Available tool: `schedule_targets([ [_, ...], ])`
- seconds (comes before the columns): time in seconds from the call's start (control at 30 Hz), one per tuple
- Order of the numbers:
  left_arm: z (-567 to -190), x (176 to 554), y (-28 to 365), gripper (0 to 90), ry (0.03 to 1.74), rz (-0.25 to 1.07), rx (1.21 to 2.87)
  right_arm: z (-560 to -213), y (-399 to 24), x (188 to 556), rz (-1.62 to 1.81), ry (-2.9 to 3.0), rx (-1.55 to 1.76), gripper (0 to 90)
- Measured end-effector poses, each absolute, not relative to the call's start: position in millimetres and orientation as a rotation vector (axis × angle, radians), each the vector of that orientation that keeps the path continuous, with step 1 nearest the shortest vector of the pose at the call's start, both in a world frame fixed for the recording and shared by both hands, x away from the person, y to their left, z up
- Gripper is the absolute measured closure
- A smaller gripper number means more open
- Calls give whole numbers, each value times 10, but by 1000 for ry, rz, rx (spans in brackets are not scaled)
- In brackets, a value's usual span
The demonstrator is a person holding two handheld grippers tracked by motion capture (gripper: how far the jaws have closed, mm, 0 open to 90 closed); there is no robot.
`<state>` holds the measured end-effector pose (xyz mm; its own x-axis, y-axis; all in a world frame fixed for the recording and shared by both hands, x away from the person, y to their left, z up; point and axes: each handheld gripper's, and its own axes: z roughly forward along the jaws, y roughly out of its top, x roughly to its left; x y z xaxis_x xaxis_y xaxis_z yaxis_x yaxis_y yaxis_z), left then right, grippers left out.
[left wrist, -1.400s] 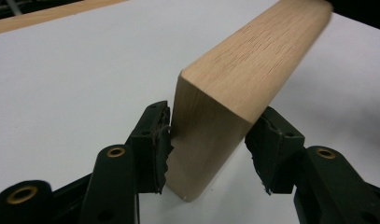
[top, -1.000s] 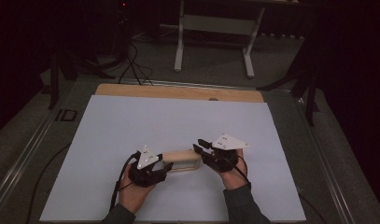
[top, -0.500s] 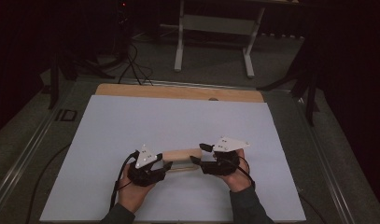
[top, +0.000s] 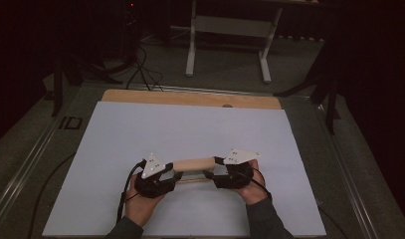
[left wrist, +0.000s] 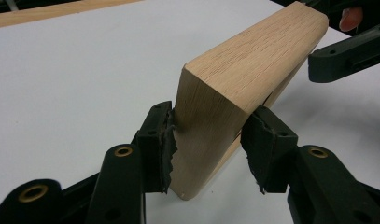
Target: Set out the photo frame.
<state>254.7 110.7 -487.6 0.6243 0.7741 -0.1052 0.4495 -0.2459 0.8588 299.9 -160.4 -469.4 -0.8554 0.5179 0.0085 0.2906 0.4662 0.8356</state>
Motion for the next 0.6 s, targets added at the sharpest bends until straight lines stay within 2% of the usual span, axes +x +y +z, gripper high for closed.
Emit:
schedule_targets([
  [0.2,-4871,2561,1116,554,974,424,1889,-4716,-1598,2998,1283,2448,681,498],
  [0.6,-4850,2599,1126,570,965,427,1904,-4716,-1582,2984,1260,2426,680,520],
])
